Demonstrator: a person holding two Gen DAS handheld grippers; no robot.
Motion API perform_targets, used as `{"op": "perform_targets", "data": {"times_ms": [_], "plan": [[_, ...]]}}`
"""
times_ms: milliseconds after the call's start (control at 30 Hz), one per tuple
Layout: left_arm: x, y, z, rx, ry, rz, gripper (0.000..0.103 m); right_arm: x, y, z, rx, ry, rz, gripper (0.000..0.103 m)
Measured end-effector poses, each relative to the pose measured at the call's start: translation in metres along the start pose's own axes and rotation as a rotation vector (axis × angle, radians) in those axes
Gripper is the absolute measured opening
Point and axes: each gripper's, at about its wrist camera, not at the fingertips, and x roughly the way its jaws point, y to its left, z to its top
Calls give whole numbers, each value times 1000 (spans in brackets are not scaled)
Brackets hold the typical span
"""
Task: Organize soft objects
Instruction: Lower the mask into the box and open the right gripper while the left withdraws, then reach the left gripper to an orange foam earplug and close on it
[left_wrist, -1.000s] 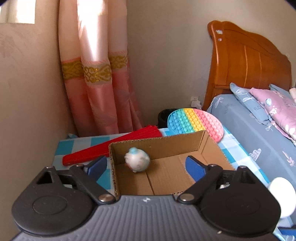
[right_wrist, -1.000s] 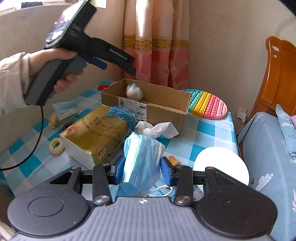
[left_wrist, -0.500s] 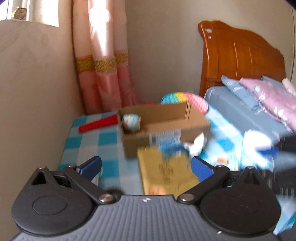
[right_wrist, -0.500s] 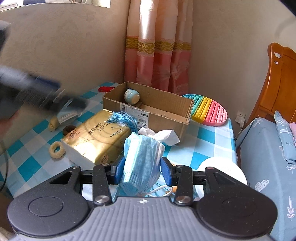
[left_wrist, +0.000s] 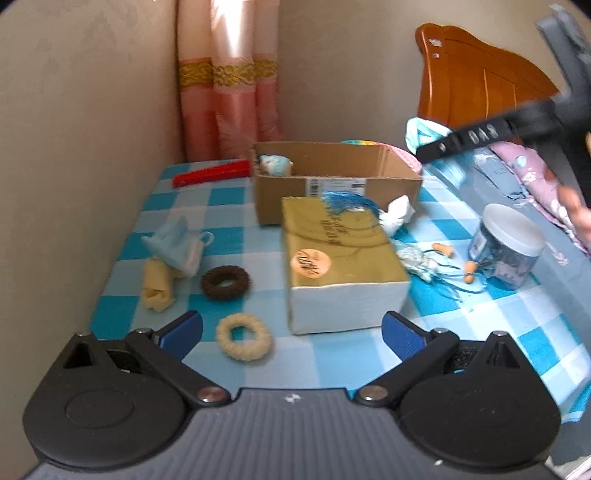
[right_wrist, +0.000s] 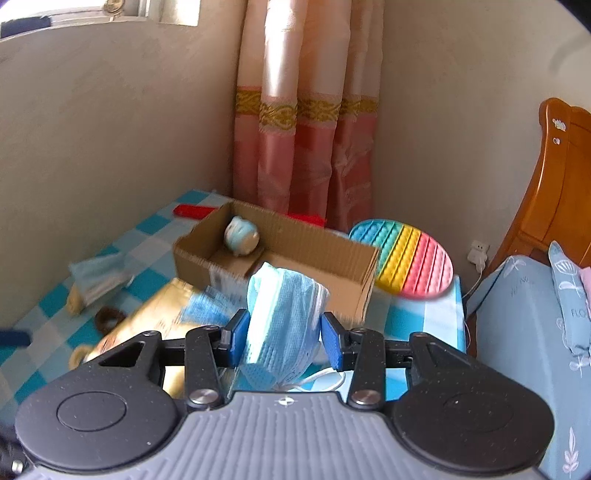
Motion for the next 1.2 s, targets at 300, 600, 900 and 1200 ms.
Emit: {"op": "perform_targets", "data": {"times_ms": [300,600,900,1200], "plan": [[-2,11,-5,-55,-14,25,102,51,-14,47,8,28,0,47],[-2,11,-8,-51,-7,48,102,67,-23,59,36,9,2,95],[-5,10,-10,-55,-6,35,102,30,-16,28,0,19,36,103],[-4,4,-13,-36,6,22,102,-11,-1,-21,-29,18,72,103]]}}
